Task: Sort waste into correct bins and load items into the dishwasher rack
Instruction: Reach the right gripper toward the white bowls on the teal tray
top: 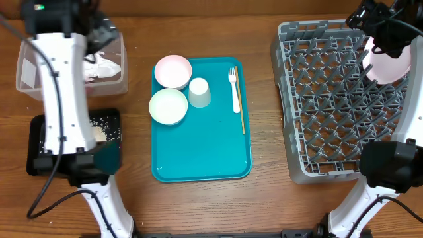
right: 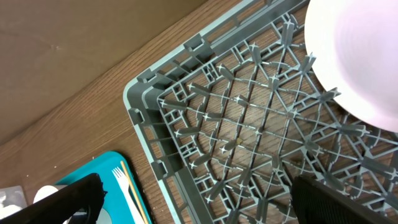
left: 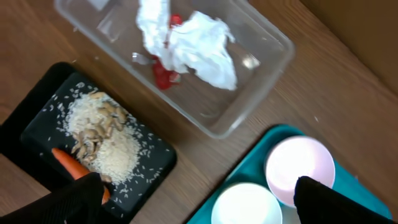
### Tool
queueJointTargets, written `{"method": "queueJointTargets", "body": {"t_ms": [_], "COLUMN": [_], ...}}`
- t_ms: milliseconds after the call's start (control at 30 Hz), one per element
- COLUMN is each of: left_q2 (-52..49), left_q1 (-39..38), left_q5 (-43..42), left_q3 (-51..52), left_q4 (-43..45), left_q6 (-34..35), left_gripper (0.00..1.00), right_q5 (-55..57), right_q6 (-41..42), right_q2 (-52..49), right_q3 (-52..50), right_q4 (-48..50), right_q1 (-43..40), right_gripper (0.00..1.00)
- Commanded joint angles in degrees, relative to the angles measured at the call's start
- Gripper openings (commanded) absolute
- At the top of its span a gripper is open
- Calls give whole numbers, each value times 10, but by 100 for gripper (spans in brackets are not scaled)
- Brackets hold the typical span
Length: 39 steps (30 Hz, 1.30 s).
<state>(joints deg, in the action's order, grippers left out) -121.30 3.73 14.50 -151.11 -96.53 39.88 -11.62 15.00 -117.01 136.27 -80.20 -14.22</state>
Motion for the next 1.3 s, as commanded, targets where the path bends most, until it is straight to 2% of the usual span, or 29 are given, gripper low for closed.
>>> {"method": "queueJointTargets", "body": {"t_ms": [0,133,267,367,533,667,733,833,1067,1267], "left_q2": [-2,-2,-2,-2,-2,-2,-2,-2,-2,-2], "left_q1": [49,77,79,79,79,79,79,79,79,79], "left_q5": [-43,-56,-53,-48,-21,-23,-24,-25,-25,-25], "left_q3": [2,3,3,3,3,3,3,3,3,3], "left_q4": [-3,-3,-3,-3,-3,-3,-3,-3,-3,-3], "left_q6": [19,17,-36,-59,-63,-68,-67,-67,-67,-87], "left_gripper": [100,100,100,100,100,100,100,100,100,100], "right_q5": [2,2,2,-91,-183,-284,-299,-236,24,139], "right_q6": [0,0,1,52,61,79,75,73,73,73], "right_q2": [-1,-1,-1,-1,-1,-1,-1,-1,-20,-26], "right_q3": [3,3,3,3,3,3,3,3,3,3], "right_q4": [2,2,2,-1,-30,-23,-15,-13,10,45], "right_q1": [-1,-1,-1,-1,-1,3,25,87,300,424], "right_gripper": [100,100,100,100,100,100,100,100,100,100]}}
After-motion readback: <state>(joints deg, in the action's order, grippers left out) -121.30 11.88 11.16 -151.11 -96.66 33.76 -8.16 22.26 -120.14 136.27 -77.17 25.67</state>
